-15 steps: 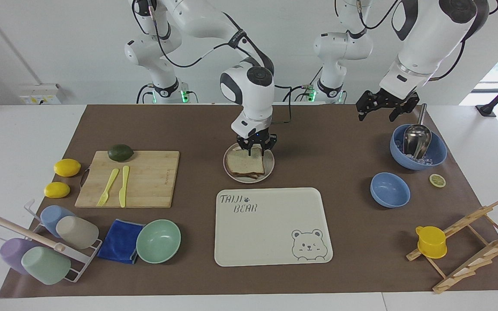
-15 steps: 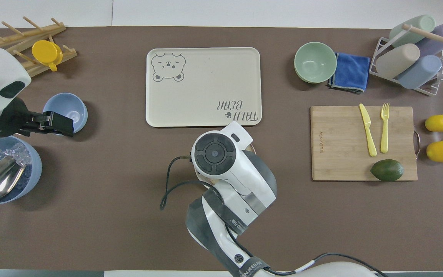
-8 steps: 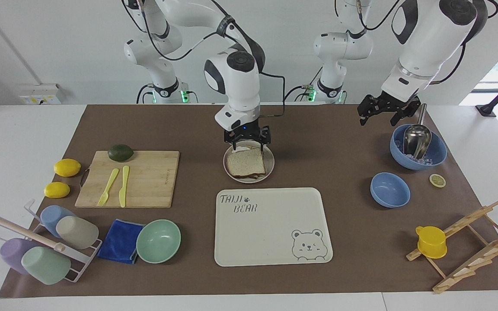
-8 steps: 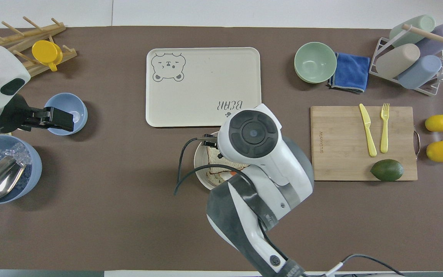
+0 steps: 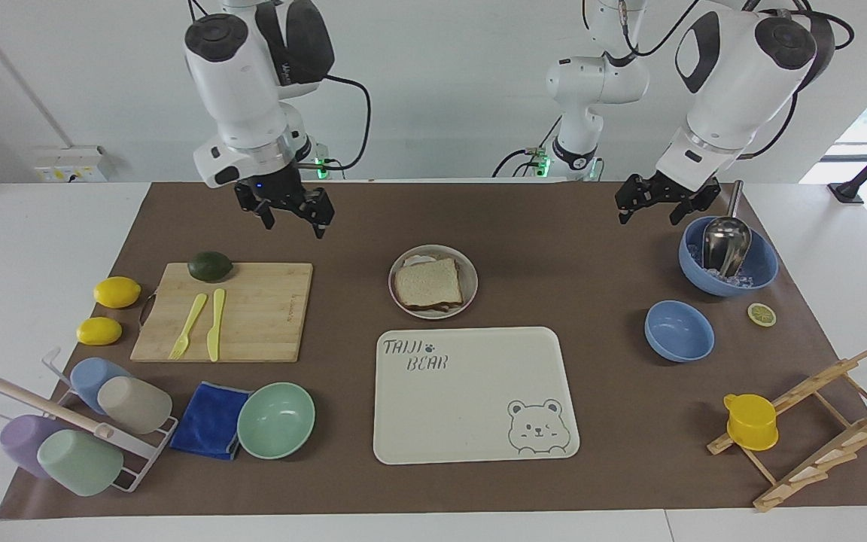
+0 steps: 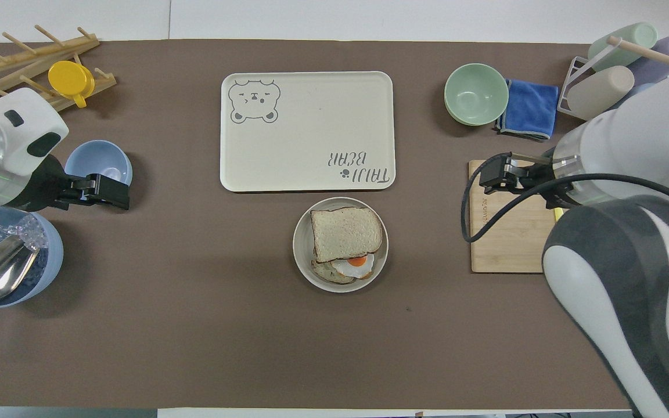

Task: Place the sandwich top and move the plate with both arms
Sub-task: 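Withdraw the right gripper while the left gripper reaches toward the plate, then grasp the white plate rim with the left gripper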

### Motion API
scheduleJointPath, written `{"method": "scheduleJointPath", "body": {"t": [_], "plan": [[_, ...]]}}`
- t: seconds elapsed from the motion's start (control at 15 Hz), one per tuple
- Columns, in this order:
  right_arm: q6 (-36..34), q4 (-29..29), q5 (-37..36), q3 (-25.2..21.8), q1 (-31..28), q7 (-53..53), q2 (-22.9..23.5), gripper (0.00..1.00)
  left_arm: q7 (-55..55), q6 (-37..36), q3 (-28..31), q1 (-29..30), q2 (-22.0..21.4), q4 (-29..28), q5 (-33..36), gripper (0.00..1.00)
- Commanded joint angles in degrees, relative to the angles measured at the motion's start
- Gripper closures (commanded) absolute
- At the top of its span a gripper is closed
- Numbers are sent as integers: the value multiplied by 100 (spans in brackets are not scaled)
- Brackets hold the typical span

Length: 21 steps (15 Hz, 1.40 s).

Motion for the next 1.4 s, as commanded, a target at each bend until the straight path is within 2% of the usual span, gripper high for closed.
{"method": "scheduleJointPath", "body": {"t": [0.0, 0.13, 0.27, 0.47, 0.67, 0.87, 0.93, 1.07, 1.33], "plan": [[-494, 285, 68, 59, -363, -603, -36, 0, -64, 323, 24, -278, -317, -505, -114, 0], [-732, 462, 6, 41, -478, -917, 16, 0, -134, 437, 24, -515, -308, -662, -123, 0], [-742, 463, -3, -3, -715, -1804, 16, 0, -256, 936, 24, -760, -300, -987, -123, 0], [-960, 716, -73, -12, -988, -2044, 174, 0, -503, 1543, 24, -1051, -168, -1313, -123, 0], [-1023, 928, -205, 32, -971, -2124, 201, 0, -942, 1983, 24, -1359, 95, -1332, -123, 0], [-1382, 1341, -197, -11, -1076, -2133, 517, 0, -1039, 2510, 24, -1640, 386, -1532, -263, 0], [-1436, 1359, -170, -20, -1093, -2159, 517, 0, -1170, 2738, 24, -1763, 421, -1708, -298, 0], [-1349, 1001, -179, -21, -1085, -2256, 272, 0, -1906, 3344, 24, -1930, 413, -2147, -561, 0], [-1260, 719, -170, -82, -1085, -2528, 122, 0, -2831, 3759, 24, -2159, 544, -2368, -597, 0]]}}
